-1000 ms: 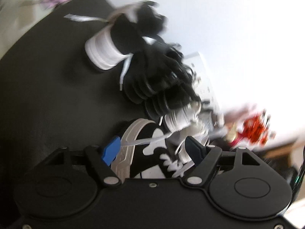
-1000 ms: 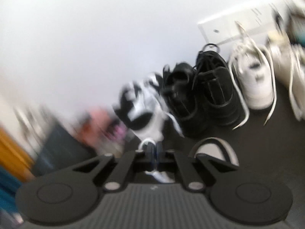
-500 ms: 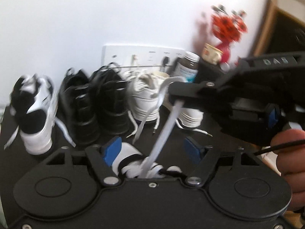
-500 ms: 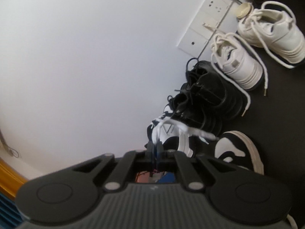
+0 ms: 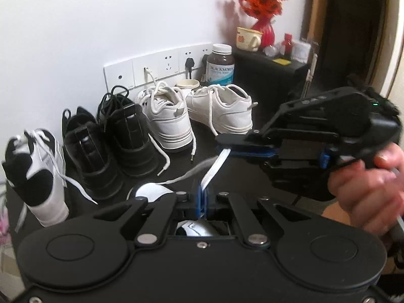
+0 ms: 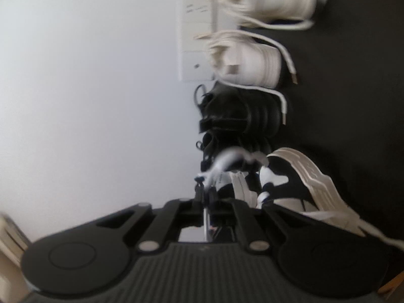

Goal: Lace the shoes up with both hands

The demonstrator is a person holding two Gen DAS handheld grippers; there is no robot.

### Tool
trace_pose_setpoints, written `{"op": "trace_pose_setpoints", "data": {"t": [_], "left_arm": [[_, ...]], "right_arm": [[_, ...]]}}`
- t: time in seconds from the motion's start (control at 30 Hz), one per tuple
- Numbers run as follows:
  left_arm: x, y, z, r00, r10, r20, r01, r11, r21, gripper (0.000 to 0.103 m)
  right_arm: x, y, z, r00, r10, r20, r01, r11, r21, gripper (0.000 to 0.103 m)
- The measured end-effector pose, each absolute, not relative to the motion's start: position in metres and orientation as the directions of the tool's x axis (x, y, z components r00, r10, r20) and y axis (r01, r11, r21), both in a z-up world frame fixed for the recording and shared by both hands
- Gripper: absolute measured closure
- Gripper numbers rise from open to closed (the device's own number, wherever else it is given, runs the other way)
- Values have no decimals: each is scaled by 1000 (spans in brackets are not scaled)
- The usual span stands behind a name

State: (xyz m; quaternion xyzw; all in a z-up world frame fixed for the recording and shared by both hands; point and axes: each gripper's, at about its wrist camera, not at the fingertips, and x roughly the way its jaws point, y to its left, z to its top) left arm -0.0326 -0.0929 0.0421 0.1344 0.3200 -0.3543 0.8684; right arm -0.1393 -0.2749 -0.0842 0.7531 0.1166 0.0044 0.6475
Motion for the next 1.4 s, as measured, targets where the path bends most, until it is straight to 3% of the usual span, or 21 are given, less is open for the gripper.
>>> {"op": "trace_pose_setpoints", "data": {"t": [0.33,0.73,0.87,1.07,1.13,1.2,1.27,1.4], "left_arm": [[-33,-83,50,588,-484,-648,670,740,56,101],[-7,-45,42,617,-409,-672,531,847,-27,101],[-6,-40,39,610,-410,-678,520,853,-48,101],[-15,-44,40,595,-446,-669,551,832,-65,101],[-20,-47,41,600,-455,-658,567,822,-52,101],[-24,-48,42,608,-463,-646,571,819,-50,101],[-25,-47,43,610,-475,-634,569,820,-67,101],[-27,-50,47,625,-476,-619,573,818,-51,101]], "right_arm": [[-150,-314,-94,999,37,-27,35,-232,972,98],[-177,-345,-61,997,-49,62,-66,-87,994,101],[-176,-342,-54,1000,-7,25,-25,-20,999,101],[-163,-334,-62,982,125,-144,140,41,989,98],[-150,-329,-63,956,222,-190,178,72,981,94],[-137,-323,-63,917,318,-239,217,104,971,69],[-123,-314,-67,877,400,-265,242,108,964,67],[-100,-286,-78,816,535,-221,247,25,969,67]]}}
